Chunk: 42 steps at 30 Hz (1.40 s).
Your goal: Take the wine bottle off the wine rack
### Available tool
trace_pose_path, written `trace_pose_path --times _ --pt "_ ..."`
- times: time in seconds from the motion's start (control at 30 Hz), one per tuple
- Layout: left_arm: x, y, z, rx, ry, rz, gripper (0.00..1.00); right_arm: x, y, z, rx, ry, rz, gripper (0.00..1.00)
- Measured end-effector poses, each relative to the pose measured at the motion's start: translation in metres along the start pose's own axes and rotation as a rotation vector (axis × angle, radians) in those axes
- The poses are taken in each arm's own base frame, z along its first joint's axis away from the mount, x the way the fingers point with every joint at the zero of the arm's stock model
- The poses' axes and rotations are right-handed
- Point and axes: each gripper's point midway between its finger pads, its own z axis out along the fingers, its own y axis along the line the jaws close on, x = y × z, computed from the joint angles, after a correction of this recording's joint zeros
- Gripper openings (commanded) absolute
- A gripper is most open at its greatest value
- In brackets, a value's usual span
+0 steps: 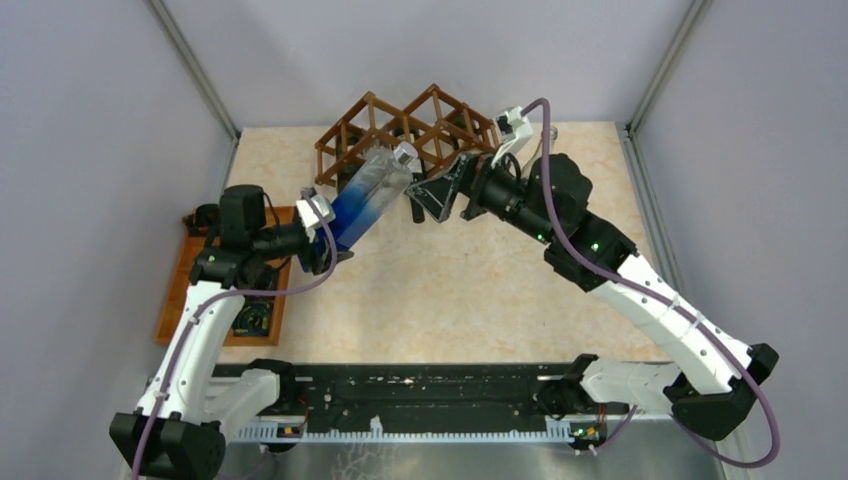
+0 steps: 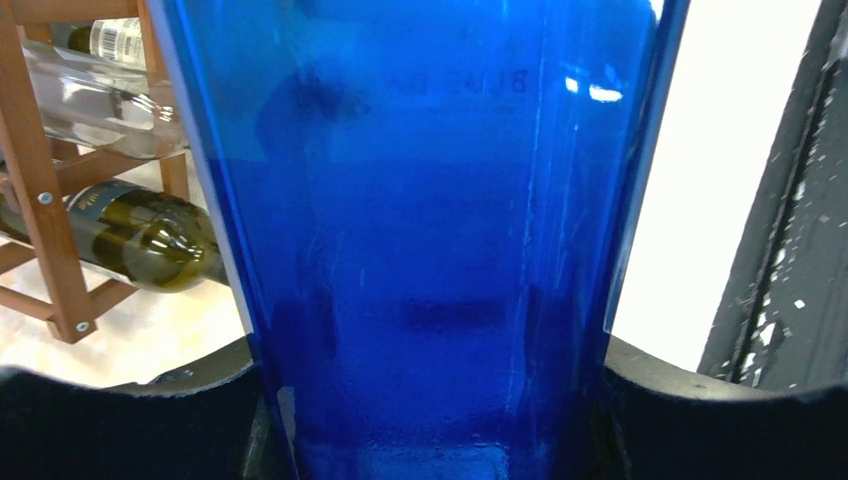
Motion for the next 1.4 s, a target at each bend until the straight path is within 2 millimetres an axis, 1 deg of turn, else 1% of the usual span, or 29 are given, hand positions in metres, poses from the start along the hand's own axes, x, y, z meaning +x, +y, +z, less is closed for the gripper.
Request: trace_pose_path --times 0.1,0.23,0.3,0.43,0.53,0.67,0.83,1.03,1.1,1.2,1.37,1.4 --pt "-0.007 -0.001 0.001 0.004 -0.024 -0.055 0.0 0.006 0.006 0.006 -0.04 0.016 0.027 0.99" --pt "-0.011 -0.001 0.001 0.005 -0.037 -0.092 0.0 0.022 0.008 0.023 -0.07 0.052 0.053 0.99" --pt "-0.011 -0.002 0.001 0.005 -0.038 -0.107 0.0 0.036 0.01 0.034 -0.075 0.084 0.058 0.99" --pt "-0.011 -0.002 0.001 0.003 -0.038 -0.125 0.0 0.07 0.026 0.05 -0.106 0.166 0.054 0.99" --pt "-0.011 -0.002 0.001 0.0 -0.037 -0.129 0.0 0.084 0.031 0.061 -0.108 0.193 0.052 0.99" --pt "-0.01 0.0 0.001 -0.01 -0.032 -0.129 0.0 0.092 0.024 0.073 -0.061 0.186 0.047 0.99" --pt "-0.01 0.0 0.001 -0.012 -0.03 -0.128 0.0 0.093 0.024 0.089 -0.032 0.152 0.039 0.99" --pt "-0.01 0.0 0.001 -0.012 -0.031 -0.119 0.0 0.082 0.027 0.113 -0.018 0.09 0.039 0.98" --pt "-0.01 0.001 0.0 -0.014 -0.031 -0.109 0.0 0.078 0.025 0.119 -0.003 0.072 0.037 0.91" --pt "-0.012 0.001 -0.001 -0.019 -0.034 -0.091 0.0 0.073 0.023 0.125 0.012 0.047 0.033 0.78" --pt "-0.012 0.002 -0.002 -0.027 -0.034 -0.083 0.0 0.074 0.017 0.132 0.047 0.034 0.036 0.48" --pt "-0.012 0.003 -0.002 -0.032 -0.033 -0.08 0.04 0.074 0.018 0.132 0.051 0.03 0.043 0.42"
